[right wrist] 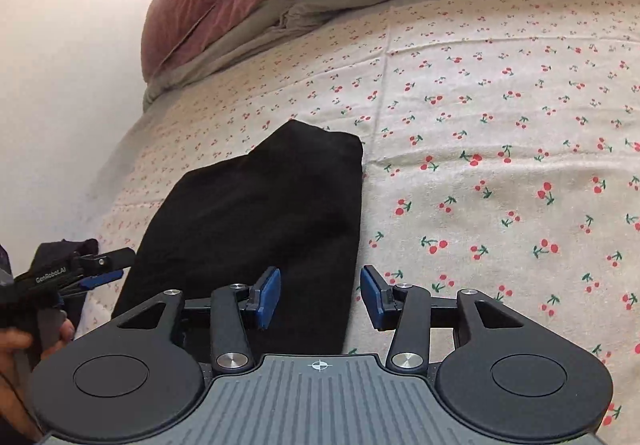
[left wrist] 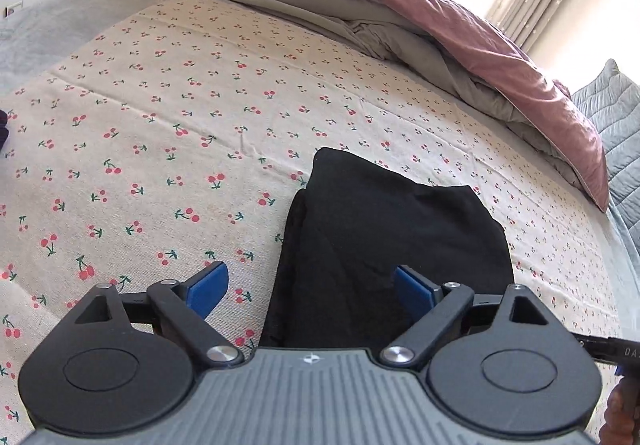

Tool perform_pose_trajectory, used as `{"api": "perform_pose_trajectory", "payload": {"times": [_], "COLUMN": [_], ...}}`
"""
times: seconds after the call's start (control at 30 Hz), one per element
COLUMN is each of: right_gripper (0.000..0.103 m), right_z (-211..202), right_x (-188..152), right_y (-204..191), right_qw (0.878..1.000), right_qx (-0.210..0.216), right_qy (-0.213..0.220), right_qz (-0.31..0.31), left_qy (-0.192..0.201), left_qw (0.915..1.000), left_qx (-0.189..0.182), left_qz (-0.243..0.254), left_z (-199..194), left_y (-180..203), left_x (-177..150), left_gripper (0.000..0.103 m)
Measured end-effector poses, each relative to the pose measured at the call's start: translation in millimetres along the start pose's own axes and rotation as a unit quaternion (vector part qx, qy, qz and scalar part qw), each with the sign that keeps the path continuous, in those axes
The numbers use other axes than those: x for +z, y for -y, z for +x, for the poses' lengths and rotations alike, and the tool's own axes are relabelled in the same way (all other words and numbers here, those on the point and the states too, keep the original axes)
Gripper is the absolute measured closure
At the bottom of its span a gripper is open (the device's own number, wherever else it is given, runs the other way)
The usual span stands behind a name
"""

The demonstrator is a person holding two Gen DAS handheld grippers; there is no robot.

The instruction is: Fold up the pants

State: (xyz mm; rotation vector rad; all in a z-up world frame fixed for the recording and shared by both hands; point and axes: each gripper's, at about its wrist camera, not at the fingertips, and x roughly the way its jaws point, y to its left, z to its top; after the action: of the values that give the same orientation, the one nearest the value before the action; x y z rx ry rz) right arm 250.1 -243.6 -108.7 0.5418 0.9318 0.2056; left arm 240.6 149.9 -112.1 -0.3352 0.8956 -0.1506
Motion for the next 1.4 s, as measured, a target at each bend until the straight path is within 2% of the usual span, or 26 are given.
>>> {"api": "perform_pose_trajectory", "payload": {"times": [0.07, 0.17, 0.33, 0.5, 0.67, 0.7, 0.77, 0.87, 0.9, 0.93, 0.97, 1.0, 1.1, 1.17, 1.23, 1.4], "right_gripper": [0.059, 0.059, 0.059, 0.058, 0.057, 0.056, 0.055, 0.057, 0.061, 0.075, 0.081, 0.083, 0.087, 0.094, 0.094, 0.095], "right_z": [0, 4, 22, 33, 41, 42, 41, 44, 45, 47, 47, 46, 36, 24, 14, -11], "right_x": [-5, -9, -13, -15, -16, -17, -19, -23, -24, -26, -26, -26, -24, -19, -13, 5], "right_y": [4, 6, 13, 20, 20, 19, 18, 10, 6, 2, -3, -9, -32, -42, -45, -38], "right_qw": [1.000, 0.999, 0.998, 0.995, 0.995, 0.995, 0.996, 0.997, 0.998, 0.999, 0.999, 0.999, 0.997, 0.993, 0.992, 0.983], "right_qx": [0.019, 0.022, 0.020, 0.040, 0.049, 0.051, 0.050, 0.041, 0.029, 0.019, 0.012, 0.004, -0.032, -0.038, -0.037, -0.076], "right_qy": [-0.011, -0.014, -0.036, -0.036, -0.024, -0.020, -0.009, 0.013, 0.020, 0.025, 0.031, 0.036, 0.055, 0.075, 0.086, 0.125], "right_qz": [0.022, 0.033, 0.049, 0.079, 0.081, 0.080, 0.077, 0.060, 0.050, 0.036, 0.021, 0.009, -0.051, -0.079, -0.089, -0.110], "left_qy": [-0.016, -0.037, -0.071, -0.071, -0.068, -0.065, -0.066, -0.064, -0.064, -0.067, -0.066, -0.059, -0.043, -0.035, -0.025, -0.010], "left_qw": [0.9994, 0.9970, 0.9958, 0.9946, 0.9942, 0.9950, 0.9952, 0.9967, 0.9966, 0.9956, 0.9951, 0.9957, 0.9976, 0.9979, 0.9974, 0.9941], "left_qx": [-0.022, -0.052, -0.039, -0.055, -0.063, -0.060, -0.064, -0.050, -0.052, -0.062, -0.067, -0.066, -0.054, -0.055, -0.067, -0.108], "left_qz": [-0.023, -0.043, -0.043, -0.051, -0.054, -0.048, -0.032, -0.008, -0.008, -0.020, -0.031, -0.028, -0.005, -0.004, -0.009, 0.000], "left_z": [5, 14, 34, 40, 43, 43, 45, 49, 49, 49, 48, 45, 39, 38, 35, 43], "left_y": [-9, -13, -13, -18, -18, -15, -6, 4, 6, 5, 5, 7, 17, 23, 28, 66], "left_x": [3, 4, 2, 4, 6, 5, 3, -1, -1, -1, -1, -1, -3, -2, 2, 5], "left_gripper": [0.009, 0.009, 0.008, 0.005, 0.005, 0.007, 0.018, 0.032, 0.044, 0.059, 0.066, 0.074, 0.078, 0.079, 0.080, 0.080]}}
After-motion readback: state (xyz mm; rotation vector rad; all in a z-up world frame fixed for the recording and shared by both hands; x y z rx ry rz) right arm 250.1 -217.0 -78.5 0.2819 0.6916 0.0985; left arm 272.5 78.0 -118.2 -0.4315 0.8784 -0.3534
